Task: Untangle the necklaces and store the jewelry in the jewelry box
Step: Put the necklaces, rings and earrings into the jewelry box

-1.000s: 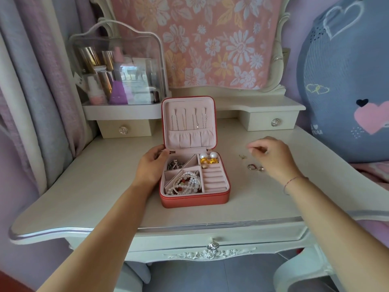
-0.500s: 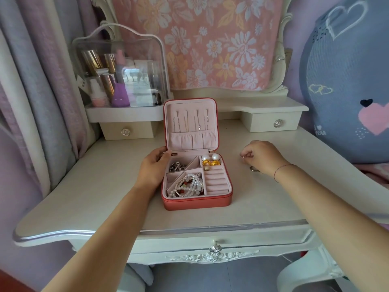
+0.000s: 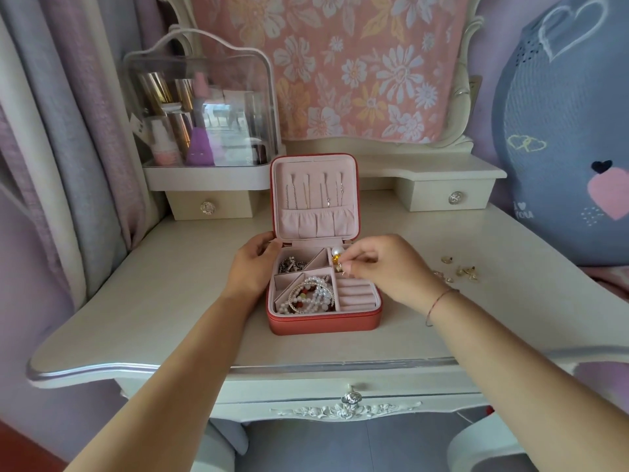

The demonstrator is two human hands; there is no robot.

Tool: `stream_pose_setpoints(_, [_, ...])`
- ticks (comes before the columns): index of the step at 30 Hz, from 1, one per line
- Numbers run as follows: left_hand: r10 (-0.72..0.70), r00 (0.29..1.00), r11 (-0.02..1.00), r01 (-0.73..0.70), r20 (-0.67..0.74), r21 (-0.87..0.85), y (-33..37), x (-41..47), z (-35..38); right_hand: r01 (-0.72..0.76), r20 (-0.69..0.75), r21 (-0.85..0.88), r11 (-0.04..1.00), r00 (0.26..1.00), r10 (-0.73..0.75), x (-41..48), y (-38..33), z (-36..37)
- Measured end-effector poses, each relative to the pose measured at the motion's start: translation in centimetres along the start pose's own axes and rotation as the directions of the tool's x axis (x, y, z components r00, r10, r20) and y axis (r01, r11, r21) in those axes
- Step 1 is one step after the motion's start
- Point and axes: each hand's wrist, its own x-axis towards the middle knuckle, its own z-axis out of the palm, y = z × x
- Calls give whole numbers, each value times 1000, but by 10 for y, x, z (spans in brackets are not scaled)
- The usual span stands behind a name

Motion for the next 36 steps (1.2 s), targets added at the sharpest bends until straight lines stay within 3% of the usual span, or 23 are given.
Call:
stream_pose_setpoints(7, [3, 1000, 1000, -3, 2, 17, 2, -3, -1, 63, 21, -224, 973, 998, -60, 0, 1, 10])
stream_pose_setpoints(14, [11, 1000, 1000, -11, 14, -2, 5, -4, 0, 50, -87, -249, 967, 993, -74, -2, 1, 16])
stream_pose_setpoints(20, [14, 1000, 1000, -14, 4, 15, 4, -4, -1, 159, -35, -389, 907, 982, -187, -3, -1, 14])
stream_pose_setpoints(23, [22, 1000, 1000, -22, 16, 0, 4, -5, -1, 175, -30, -342, 923, 980, -197, -4, 0, 10])
stream_pose_setpoints(30, [31, 1000, 999, -31, 1, -10, 4, -4, -1, -29, -363, -176, 984, 931, -38, -2, 32, -48])
stream_pose_setpoints(36, [24, 1000, 1000, -24, 5, 1, 2, -2, 0, -208, -309, -160, 965, 939, 152, -5, 69, -88])
